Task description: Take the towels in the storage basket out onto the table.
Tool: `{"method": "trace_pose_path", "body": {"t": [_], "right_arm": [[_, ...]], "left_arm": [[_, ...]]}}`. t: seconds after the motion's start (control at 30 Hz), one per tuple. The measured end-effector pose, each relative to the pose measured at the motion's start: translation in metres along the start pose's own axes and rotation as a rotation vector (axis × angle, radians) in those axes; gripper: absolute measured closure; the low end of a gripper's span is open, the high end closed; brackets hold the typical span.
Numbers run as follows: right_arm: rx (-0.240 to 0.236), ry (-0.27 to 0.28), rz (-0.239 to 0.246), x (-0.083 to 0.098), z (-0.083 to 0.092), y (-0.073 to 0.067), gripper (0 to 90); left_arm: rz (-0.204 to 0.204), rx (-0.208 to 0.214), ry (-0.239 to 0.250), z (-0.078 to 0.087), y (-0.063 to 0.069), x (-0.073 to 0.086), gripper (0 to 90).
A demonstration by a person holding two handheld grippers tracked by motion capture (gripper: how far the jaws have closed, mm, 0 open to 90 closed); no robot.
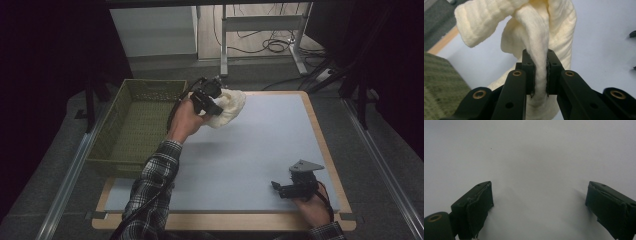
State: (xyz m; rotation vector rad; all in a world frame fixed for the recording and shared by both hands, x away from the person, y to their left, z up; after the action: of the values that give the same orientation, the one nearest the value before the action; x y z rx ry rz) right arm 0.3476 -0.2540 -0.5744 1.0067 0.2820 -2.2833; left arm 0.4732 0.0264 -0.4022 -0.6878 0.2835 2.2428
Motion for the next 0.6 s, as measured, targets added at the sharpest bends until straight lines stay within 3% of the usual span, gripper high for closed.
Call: {"method": "trace_pose_path", "body": {"t": [0.07, 0.1, 0.3, 0.6], "right_arm": [[0.0, 0.0, 0.001, 0.0, 0.0, 0.0, 7.7], [0.001, 0.0, 0.001, 0.0, 0.0, 0.0, 7.7], [0.002, 0.001, 0.003, 0.0, 0.0, 0.0, 7.7], [0.001, 0.0, 0.003, 0.0, 0.0, 0.0, 7.7]], "left_arm": [[-0.013, 0.008, -0.024, -0.011, 0.002, 0.004, 81.3], [0.007, 0.022, -0.018, -0.022, 0.005, 0.007, 81.3], [0.02, 0.049, -0.04, -0.051, 0.011, 0.021, 81.1], [0.027, 0.077, -0.054, -0.085, 0.027, 0.037, 80.5]]}}
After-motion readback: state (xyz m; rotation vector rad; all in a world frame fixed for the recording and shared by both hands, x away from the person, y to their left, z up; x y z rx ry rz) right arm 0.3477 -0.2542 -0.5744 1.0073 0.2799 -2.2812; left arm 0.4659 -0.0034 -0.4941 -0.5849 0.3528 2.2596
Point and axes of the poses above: each handheld gripper's, and its own axes: z roughly backward along the jaws, x roughly out of its underside, y roughly to its right, the point moved 6 cm from there along -z, roughly forward along the jaws, and after that the axes turned 1 degree about x, right-handed, at the moved point
